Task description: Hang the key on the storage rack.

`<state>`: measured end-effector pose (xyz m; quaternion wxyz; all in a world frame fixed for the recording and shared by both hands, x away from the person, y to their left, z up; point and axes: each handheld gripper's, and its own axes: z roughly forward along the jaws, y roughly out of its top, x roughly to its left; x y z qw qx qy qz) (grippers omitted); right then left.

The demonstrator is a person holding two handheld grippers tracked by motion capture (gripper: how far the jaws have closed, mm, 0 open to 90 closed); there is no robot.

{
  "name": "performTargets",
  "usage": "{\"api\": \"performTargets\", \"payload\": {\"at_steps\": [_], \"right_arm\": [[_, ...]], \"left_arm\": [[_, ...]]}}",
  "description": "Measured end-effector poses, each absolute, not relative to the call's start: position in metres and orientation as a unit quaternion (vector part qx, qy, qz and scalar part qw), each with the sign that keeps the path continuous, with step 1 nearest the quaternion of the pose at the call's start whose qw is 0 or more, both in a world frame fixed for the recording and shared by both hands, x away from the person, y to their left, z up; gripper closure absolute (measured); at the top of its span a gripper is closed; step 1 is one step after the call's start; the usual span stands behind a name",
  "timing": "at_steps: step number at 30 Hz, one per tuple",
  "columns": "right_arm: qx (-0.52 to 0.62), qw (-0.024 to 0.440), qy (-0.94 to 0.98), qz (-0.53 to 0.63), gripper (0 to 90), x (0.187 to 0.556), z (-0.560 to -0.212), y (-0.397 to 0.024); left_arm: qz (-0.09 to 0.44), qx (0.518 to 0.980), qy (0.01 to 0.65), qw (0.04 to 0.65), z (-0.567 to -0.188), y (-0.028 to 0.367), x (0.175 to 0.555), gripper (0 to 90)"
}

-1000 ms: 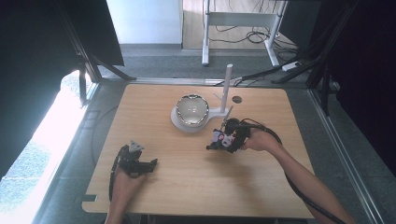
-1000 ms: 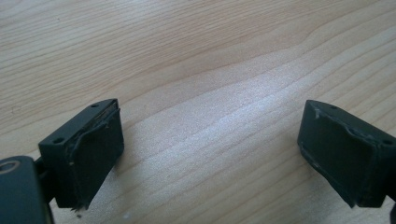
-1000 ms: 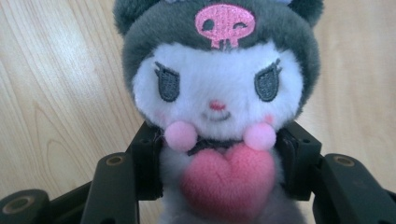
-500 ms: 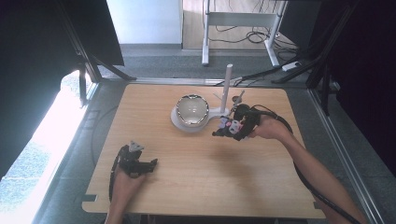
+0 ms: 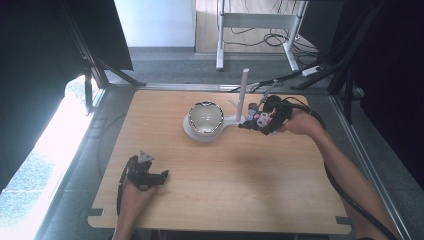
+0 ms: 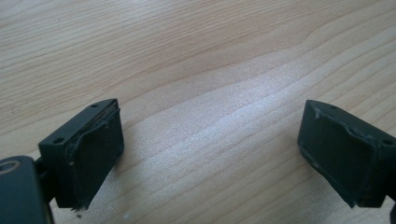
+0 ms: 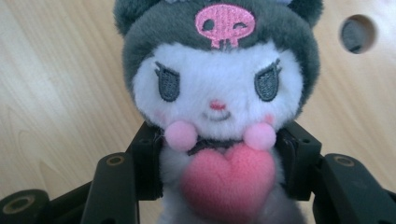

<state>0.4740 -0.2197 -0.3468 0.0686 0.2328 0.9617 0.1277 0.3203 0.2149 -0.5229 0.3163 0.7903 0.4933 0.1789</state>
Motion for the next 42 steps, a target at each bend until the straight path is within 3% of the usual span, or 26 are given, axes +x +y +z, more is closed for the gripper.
{"api": "performTargets", "payload": {"at_steps": [26, 42], "right_arm": [[0.300, 0.127, 0.933, 0.153, 44.6, 0.515, -0.291, -0.255], [0.304, 0.154, 0.926, 0.162, 44.7, 0.531, -0.272, -0.244]], "left_arm": [[0.177, 0.791, 0.493, 0.316, -0.523, 0.215, 0.320, 6.8], [0.177, 0.791, 0.493, 0.315, -0.523, 0.215, 0.320, 6.8]]}}
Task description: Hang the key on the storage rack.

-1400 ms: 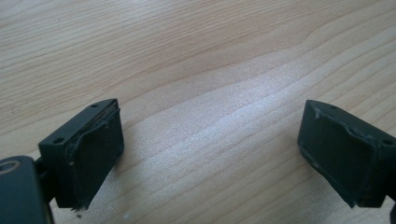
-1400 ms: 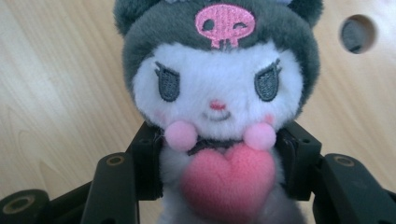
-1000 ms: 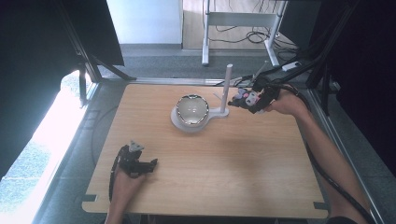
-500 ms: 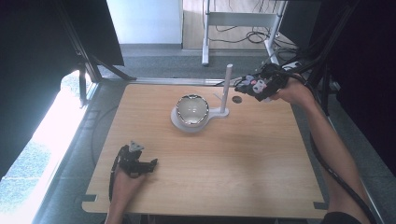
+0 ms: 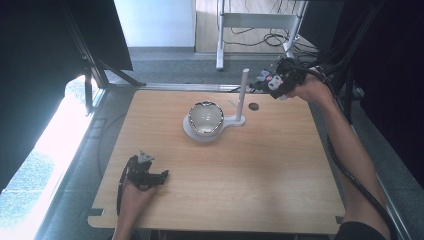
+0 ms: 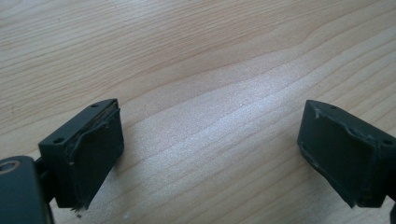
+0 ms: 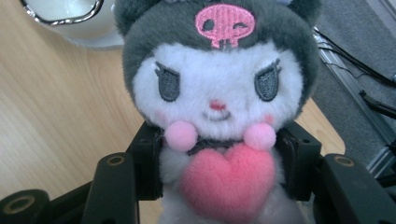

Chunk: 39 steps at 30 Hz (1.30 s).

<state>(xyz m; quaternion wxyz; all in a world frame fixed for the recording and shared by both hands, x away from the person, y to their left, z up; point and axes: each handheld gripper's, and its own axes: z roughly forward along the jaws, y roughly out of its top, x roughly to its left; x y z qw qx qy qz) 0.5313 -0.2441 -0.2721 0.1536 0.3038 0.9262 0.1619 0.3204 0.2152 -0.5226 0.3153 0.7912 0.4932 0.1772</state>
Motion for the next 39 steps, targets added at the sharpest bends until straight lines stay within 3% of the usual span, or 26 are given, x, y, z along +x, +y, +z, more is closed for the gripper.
{"api": "performTargets", "payload": {"at_steps": [16, 28, 39], "right_arm": [[0.284, 0.140, 0.933, 0.171, 44.6, 0.531, -0.279, -0.217], [0.275, 0.095, 0.943, 0.160, 44.3, 0.526, -0.320, -0.211], [0.292, 0.100, 0.940, 0.148, 43.5, 0.530, -0.357, -0.219]], "left_arm": [[0.178, 0.791, 0.493, 0.315, -0.523, 0.215, 0.320, 6.9], [0.179, 0.790, 0.493, 0.316, -0.523, 0.215, 0.320, 6.9], [0.178, 0.790, 0.494, 0.316, -0.523, 0.215, 0.320, 6.9]]}}
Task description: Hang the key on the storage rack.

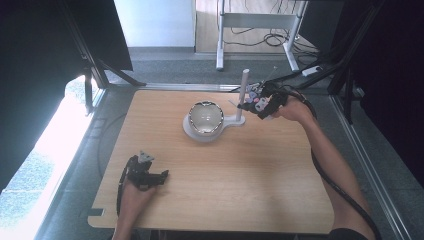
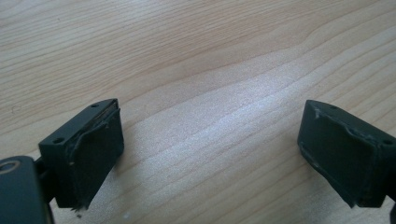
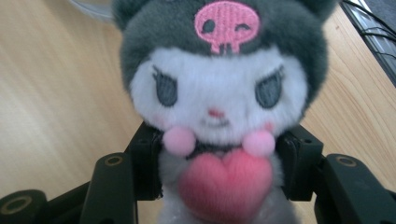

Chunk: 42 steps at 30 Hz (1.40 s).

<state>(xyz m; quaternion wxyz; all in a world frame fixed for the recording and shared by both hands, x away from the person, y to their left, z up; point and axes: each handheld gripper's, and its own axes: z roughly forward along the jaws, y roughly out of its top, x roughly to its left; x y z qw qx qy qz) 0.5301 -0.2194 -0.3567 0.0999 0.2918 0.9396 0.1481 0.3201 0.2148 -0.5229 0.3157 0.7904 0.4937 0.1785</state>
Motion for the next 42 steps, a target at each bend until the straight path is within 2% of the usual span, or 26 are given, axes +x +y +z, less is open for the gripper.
{"api": "performTargets", "payload": {"at_steps": [12, 14, 16, 19, 25, 27, 42], "right_arm": [[0.281, 0.117, 0.939, 0.163, 37.3, 0.538, -0.395, -0.206], [0.275, 0.112, 0.941, 0.164, 33.9, 0.538, -0.401, -0.202], [0.267, 0.125, 0.942, 0.161, 25.6, 0.536, -0.406, -0.198], [0.270, 0.125, 0.941, 0.162, 23.7, 0.536, -0.410, -0.199], [0.280, 0.140, 0.936, 0.162, 13.0, 0.531, -0.410, -0.204], [0.285, 0.152, 0.932, 0.162, 13.0, 0.529, -0.409, -0.207], [0.284, 0.155, 0.929, 0.177, 12.2, 0.511, -0.405, -0.221]], "left_arm": [[0.178, 0.790, 0.494, 0.316, -0.523, 0.215, 0.320, 6.9], [0.178, 0.791, 0.494, 0.316, -0.523, 0.215, 0.320, 6.9], [0.179, 0.790, 0.494, 0.316, -0.523, 0.215, 0.320, 6.9], [0.179, 0.790, 0.494, 0.315, -0.523, 0.215, 0.320, 6.9], [0.178, 0.791, 0.494, 0.315, -0.523, 0.215, 0.320, 6.9], [0.179, 0.790, 0.494, 0.315, -0.523, 0.215, 0.320, 6.9], [0.179, 0.791, 0.494, 0.315, -0.523, 0.215, 0.320, 6.9]]}}
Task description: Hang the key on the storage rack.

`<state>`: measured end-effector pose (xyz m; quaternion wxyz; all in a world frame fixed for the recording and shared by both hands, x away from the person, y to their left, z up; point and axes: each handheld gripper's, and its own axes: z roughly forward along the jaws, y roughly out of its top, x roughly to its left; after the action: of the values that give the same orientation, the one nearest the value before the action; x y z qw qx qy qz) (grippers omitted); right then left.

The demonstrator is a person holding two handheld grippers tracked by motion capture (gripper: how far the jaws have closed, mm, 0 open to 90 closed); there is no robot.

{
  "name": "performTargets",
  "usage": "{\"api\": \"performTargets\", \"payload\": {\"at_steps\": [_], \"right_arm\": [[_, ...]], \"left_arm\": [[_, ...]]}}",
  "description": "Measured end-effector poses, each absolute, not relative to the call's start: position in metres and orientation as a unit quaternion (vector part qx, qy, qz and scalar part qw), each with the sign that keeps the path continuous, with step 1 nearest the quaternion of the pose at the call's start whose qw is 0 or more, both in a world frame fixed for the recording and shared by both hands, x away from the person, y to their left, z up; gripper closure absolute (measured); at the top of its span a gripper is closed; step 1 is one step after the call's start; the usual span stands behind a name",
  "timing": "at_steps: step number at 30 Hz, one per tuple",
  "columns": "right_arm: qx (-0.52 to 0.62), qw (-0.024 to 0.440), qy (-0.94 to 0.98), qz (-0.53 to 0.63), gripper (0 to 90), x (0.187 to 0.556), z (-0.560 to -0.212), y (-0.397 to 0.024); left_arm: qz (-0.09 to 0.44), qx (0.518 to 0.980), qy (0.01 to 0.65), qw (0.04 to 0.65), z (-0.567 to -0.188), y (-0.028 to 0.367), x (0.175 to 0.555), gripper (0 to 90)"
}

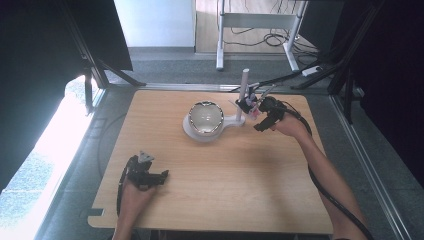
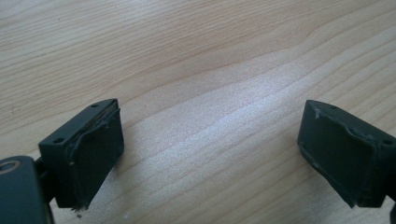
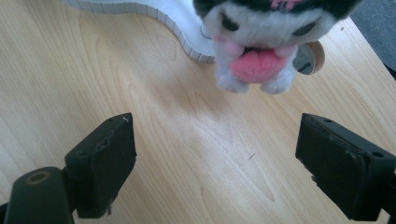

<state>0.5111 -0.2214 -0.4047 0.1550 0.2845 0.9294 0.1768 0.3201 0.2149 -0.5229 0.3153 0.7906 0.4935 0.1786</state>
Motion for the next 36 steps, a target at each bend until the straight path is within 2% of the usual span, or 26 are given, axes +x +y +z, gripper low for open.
{"api": "performTargets", "payload": {"at_steps": [36], "right_arm": [[0.261, 0.153, 0.924, 0.232, 13.2, 0.452, -0.400, -0.234]], "left_arm": [[0.178, 0.791, 0.494, 0.315, -0.523, 0.215, 0.320, 6.9]]}}
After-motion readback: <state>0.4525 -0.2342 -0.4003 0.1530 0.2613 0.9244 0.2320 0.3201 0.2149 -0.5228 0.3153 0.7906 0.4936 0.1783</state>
